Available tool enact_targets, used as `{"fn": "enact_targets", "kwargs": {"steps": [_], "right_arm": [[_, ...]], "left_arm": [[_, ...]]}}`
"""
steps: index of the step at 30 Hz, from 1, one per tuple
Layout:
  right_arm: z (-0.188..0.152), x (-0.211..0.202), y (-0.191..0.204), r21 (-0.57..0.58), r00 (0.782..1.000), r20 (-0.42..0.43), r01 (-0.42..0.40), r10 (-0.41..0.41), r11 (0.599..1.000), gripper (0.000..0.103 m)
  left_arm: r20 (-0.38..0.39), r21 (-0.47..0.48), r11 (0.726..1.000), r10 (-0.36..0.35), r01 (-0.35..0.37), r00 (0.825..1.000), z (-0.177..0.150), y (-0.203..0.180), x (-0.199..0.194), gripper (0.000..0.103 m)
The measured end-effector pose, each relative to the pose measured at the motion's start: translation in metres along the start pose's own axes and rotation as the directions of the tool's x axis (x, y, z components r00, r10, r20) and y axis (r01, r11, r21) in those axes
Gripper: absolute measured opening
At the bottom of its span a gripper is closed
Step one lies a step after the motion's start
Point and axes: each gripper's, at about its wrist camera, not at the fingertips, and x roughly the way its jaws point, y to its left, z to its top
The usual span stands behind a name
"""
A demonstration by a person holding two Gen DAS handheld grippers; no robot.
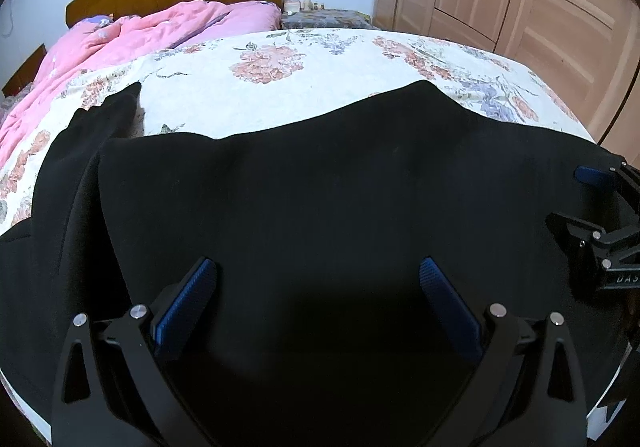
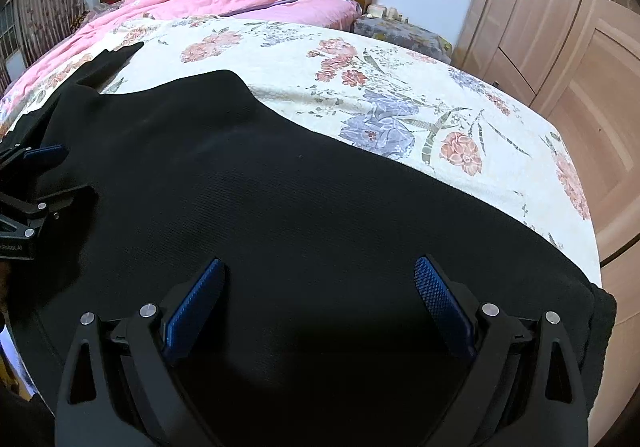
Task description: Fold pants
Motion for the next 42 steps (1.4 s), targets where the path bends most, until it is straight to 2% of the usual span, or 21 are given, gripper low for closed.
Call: {"fn": "enact_targets", "kwargs": {"steps": [5,9,15,18,20,23,26,29,31,33,36,37,38,39,40,41,42], "right_arm": [[0.000,0.000,0.000,0.003,1.000,-0.001,0.001,-0.001,1.000,0.092],[0.000,0.000,-0.001,0.003,1.000,0.000,0.000,0.000,1.000,0.092],[0.003,-0.005,0.003,-0.001,1.000,-0.001,0.027,-0.027,1.000,0.092],[0.019,-0.013,0.016,0.009,0.997,0.020,-0.072,0.072,0.997,0.092],[0.030,-0.016,0.033,-0.027,0.992,0.041,-0.121,0.122,0.992,0.092],[0.045,-0.010,0.071,-0.132,0.983,0.042,-0.171,0.178,0.976,0.092],[0.050,0.004,0.090,-0.150,0.978,0.026,-0.200,0.206,0.968,0.092],[0.047,0.018,0.097,-0.138,0.977,-0.003,-0.210,0.211,0.968,0.092],[0.045,0.023,0.100,-0.142,0.980,-0.019,-0.200,0.199,0.970,0.092],[0.045,0.023,0.100,-0.136,0.978,-0.017,-0.210,0.209,0.968,0.093],[0.045,0.025,0.098,-0.128,0.975,-0.022,-0.223,0.222,0.967,0.096],[0.045,0.027,0.098,-0.129,0.975,-0.023,-0.223,0.222,0.966,0.096],[0.046,0.027,0.097,-0.129,0.975,-0.022,-0.223,0.222,0.966,0.096],[0.046,0.027,0.097,-0.129,0.975,-0.022,-0.224,0.223,0.966,0.096],[0.045,0.026,0.098,-0.129,0.974,-0.022,-0.225,0.224,0.966,0.096],[0.045,0.027,0.098,-0.128,0.974,-0.022,-0.225,0.224,0.966,0.096],[0.045,0.027,0.098,-0.128,0.974,-0.021,-0.225,0.224,0.966,0.096]], "left_arm": [[-0.009,0.004,1.000,0.012,-0.012,1.000,0.000,0.001,-0.007,0.101],[0.037,-0.009,1.000,0.010,-0.010,0.999,0.000,0.009,-0.036,0.101],[0.103,-0.052,0.995,0.093,-0.088,0.990,0.000,0.044,-0.084,0.101],[0.113,-0.077,0.987,0.150,-0.142,0.982,-0.002,0.067,-0.100,0.101],[0.101,-0.105,0.974,0.209,-0.198,0.973,-0.003,0.086,-0.101,0.101],[0.061,-0.199,0.963,0.197,-0.182,0.978,0.000,0.118,-0.096,0.101],[0.034,-0.269,0.953,0.158,-0.143,0.987,0.018,0.140,-0.081,0.101],[0.008,-0.239,0.962,0.137,-0.131,0.991,0.047,0.143,-0.054,0.101],[-0.022,-0.181,0.970,0.162,-0.164,0.986,0.073,0.143,-0.025,0.101],[-0.038,-0.178,0.965,0.189,-0.193,0.981,0.092,0.150,-0.006,0.101],[-0.147,-0.182,0.964,0.170,-0.196,0.974,0.115,0.165,0.034,0.100],[-0.205,-0.159,0.963,0.183,-0.218,0.961,0.117,0.166,0.046,0.097],[-0.244,-0.129,0.965,0.195,-0.231,0.950,0.116,0.165,0.054,0.075],[-0.273,-0.096,0.966,0.206,-0.240,0.940,0.111,0.165,0.058,0.036],[-0.274,-0.087,0.962,0.227,-0.260,0.934,0.108,0.166,0.056,0.022],[-0.251,-0.097,0.961,0.229,-0.259,0.941,0.104,0.171,0.047,0.008],[-0.206,-0.130,0.962,0.210,-0.240,0.956,0.099,0.178,0.031,0.008]]}}
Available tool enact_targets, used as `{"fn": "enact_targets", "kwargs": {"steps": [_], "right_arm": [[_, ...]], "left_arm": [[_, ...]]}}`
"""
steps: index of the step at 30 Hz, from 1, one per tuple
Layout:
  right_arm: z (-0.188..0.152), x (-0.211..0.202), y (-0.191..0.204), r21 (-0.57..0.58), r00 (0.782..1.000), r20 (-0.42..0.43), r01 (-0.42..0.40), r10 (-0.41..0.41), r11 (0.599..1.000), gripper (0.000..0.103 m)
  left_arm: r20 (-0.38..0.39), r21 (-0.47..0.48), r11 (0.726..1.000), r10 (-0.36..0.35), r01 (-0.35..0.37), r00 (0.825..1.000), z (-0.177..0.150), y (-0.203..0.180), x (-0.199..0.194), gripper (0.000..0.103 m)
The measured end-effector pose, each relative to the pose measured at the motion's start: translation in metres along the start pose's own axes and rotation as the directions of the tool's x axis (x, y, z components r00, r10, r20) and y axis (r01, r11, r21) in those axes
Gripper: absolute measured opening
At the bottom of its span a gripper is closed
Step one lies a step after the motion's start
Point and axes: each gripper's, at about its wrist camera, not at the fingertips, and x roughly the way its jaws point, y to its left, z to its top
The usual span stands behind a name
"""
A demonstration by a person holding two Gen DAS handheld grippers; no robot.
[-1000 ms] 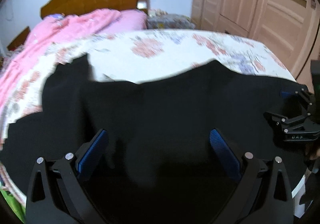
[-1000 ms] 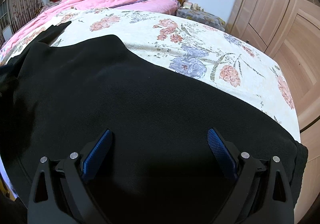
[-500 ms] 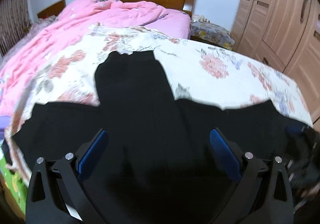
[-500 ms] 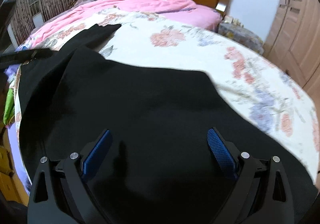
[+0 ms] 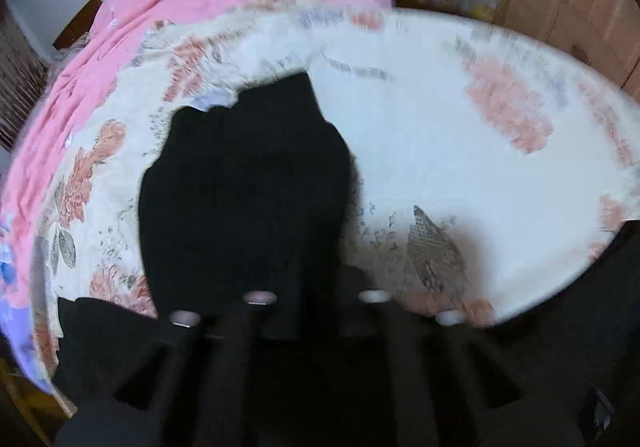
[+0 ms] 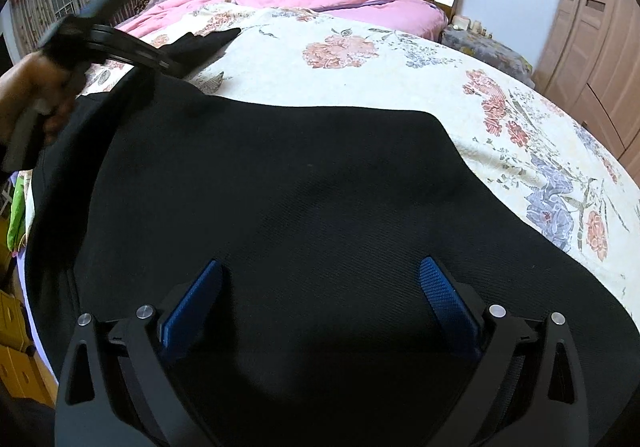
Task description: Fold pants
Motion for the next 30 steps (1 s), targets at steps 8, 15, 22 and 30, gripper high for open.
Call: {"fn": "enact_targets", "kwargs": {"steps": [8,15,22,30], "right_arm": [[0.000,0.002,0.000,-0.009,1.000,-0.002,0.007,-0.007,1.000,0.097],[0.000,0.003,0.000,-0.016,1.000,-0.008,0.009,-0.009,1.000,0.098],[0.003,-0.006,0.016,-0.041,0.995,0.002,0.102,-0.102,0.994,0.098],[0.039,-0.004,0.139,-0.280,0.997,0.054,-0.046,0.063,0.959,0.098]], "left_arm": [[0.268,-0.305,0.950,0.026,0.059,0.963,-0.111,0.126,-0.126,0.007],[0.179,-0.560,0.813,-0.069,0.159,0.981,-0.229,0.204,-0.066,0.009],[0.279,-0.524,0.841,0.018,0.137,0.960,-0.225,0.199,-0.088,0.075],[0.266,-0.546,0.828,0.027,0.128,0.964,-0.199,0.224,-0.065,0.087]]}}
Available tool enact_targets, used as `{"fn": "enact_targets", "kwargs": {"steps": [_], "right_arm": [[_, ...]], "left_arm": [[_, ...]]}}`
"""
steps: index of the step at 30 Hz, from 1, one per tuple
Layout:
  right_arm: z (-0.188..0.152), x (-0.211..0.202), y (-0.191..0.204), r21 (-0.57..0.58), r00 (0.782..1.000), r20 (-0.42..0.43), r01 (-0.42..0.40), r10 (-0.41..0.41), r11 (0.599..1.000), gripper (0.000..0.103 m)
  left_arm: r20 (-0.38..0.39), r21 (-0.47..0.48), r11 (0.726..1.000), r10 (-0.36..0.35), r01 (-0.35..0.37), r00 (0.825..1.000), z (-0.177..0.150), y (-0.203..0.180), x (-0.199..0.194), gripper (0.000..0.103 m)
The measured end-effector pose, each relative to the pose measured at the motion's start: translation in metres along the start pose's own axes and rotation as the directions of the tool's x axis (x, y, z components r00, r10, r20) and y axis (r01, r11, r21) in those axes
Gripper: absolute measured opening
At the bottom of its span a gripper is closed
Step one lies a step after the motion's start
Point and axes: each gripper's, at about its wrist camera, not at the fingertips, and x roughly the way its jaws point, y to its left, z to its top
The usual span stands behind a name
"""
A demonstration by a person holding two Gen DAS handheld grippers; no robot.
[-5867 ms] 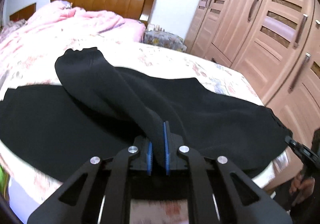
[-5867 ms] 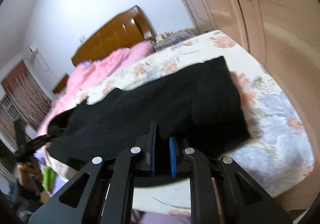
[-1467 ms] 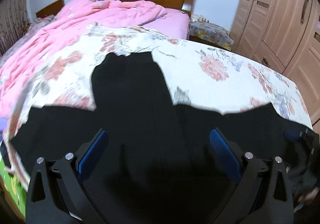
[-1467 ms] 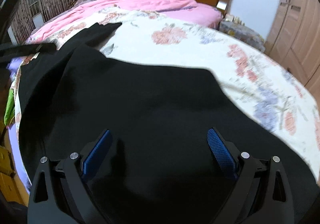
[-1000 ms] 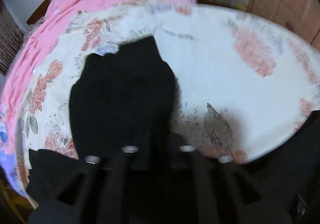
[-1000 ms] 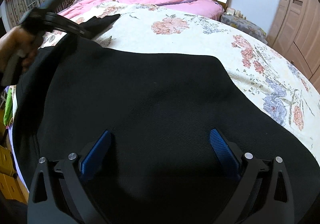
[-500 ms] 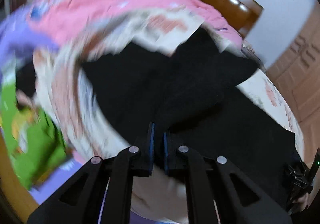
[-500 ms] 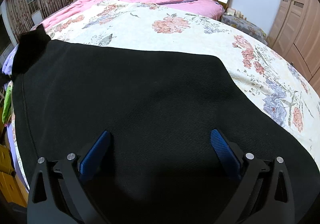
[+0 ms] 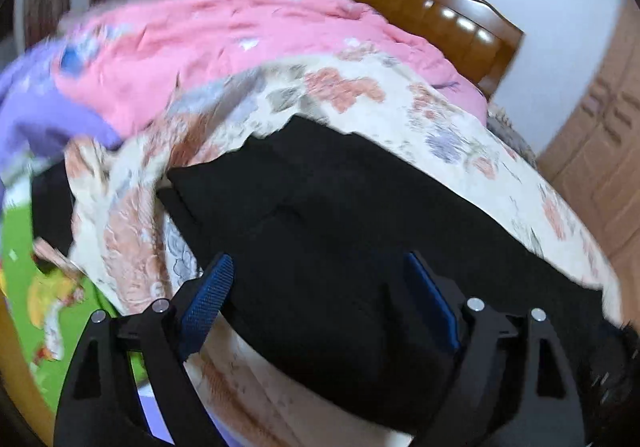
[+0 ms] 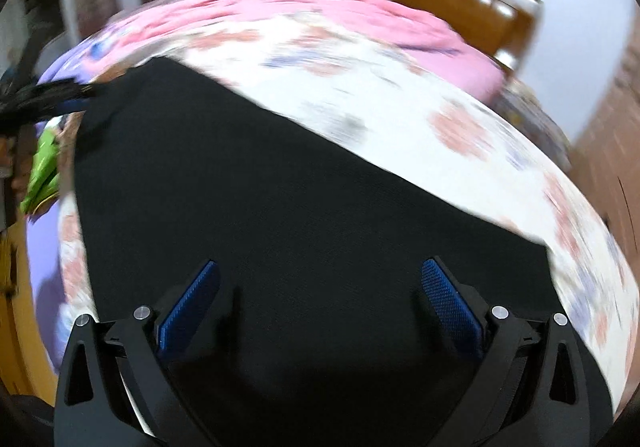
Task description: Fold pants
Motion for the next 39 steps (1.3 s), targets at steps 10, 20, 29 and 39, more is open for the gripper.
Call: {"fn": "enact_targets", "kwargs": {"steps": [10,20,29,39], "right_arm": [[0.006,0.044,0.020,0.001,0.995,-0.071,-0.064,0.064,0.998,0.098],[0.007,0.044,0.027,-0.009,0.997,-0.067,-0.048,0.048,0.999,0.098],[0.005,0.045,0.023,-0.005,0.996,-0.071,-0.061,0.061,0.998,0.098],[0.004,0.045,0.022,-0.002,0.995,-0.073,-0.064,0.064,0.998,0.099]], "left_arm": [[-0.031,0.087,0.994,0.071,-0.068,0.997,-0.016,0.018,0.031,0.092],[-0.060,0.071,0.996,0.064,-0.060,0.996,-0.017,0.023,0.040,0.099],[-0.063,0.077,0.994,0.084,-0.079,0.994,-0.015,0.019,0.042,0.100],[-0.064,0.076,0.994,0.086,-0.081,0.994,-0.015,0.018,0.043,0.100]]}}
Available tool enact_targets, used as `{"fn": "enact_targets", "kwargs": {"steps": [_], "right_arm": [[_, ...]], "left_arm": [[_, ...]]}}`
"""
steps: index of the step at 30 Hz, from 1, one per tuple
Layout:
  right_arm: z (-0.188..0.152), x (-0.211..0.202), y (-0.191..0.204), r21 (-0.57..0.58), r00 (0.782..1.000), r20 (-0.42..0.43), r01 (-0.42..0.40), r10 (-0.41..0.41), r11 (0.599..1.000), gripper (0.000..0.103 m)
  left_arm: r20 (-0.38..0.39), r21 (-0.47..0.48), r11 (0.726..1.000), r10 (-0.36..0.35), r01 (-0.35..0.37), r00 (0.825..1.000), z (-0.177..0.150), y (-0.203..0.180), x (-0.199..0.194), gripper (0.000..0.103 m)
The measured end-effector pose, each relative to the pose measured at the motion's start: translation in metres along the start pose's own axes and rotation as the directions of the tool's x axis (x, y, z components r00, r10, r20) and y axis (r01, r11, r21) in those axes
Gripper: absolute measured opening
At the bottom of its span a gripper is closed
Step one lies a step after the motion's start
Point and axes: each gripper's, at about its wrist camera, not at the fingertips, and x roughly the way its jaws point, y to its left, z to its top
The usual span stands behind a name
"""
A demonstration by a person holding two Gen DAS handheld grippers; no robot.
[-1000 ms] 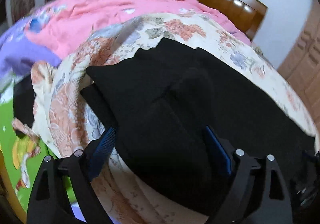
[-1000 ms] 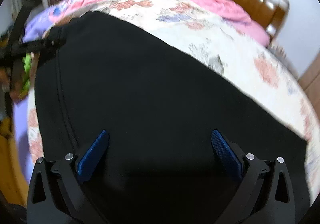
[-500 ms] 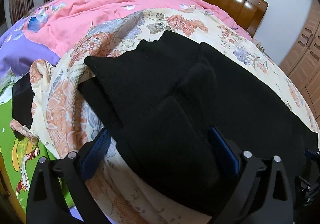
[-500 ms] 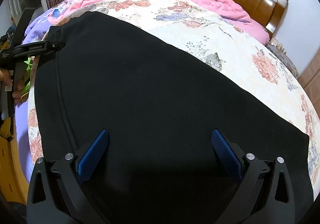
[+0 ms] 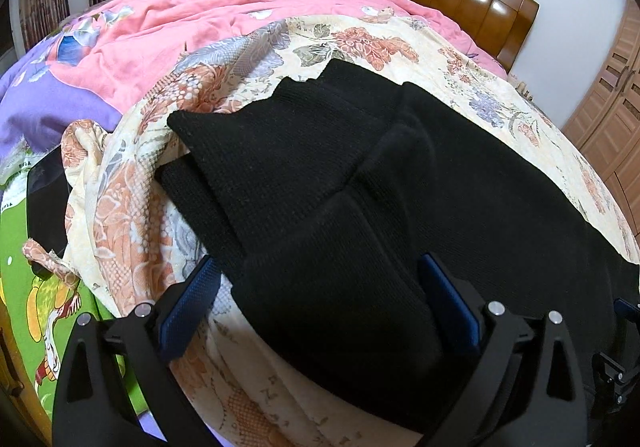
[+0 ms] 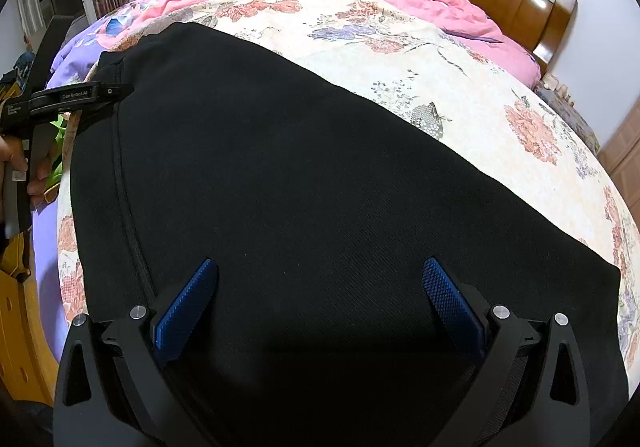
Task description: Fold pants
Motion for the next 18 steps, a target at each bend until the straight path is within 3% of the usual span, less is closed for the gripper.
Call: {"fn": "enact_targets", "kwargs": {"steps": [5,10,14,18], "right_arm": [[-0.001,-0.001,-0.002,0.002,1.000,-0.012,-0.002,0.002,1.000,0.099],[0.016,-0.012,-0.003,-0.071,0.998,-0.058,-0.044,0.040,0.997,0.098],[0.072,-0.021,-0.005,-0.098,0.975,0.022,-0.216,0.219,0.971,0.098],[0.144,0.017,0.012,-0.143,0.938,0.008,-0.342,0.346,0.929,0.098]], "left_arm": [[0.008,-0.001,1.000,0.011,-0.011,1.000,0.001,-0.001,-0.005,0.100],[0.123,0.025,0.999,0.023,-0.026,0.992,0.001,0.001,-0.052,0.099],[0.117,-0.063,0.998,-0.007,0.015,0.993,-0.006,0.029,-0.073,0.101],[0.111,-0.191,0.976,-0.089,0.109,0.990,-0.019,0.064,-0.083,0.101]]}}
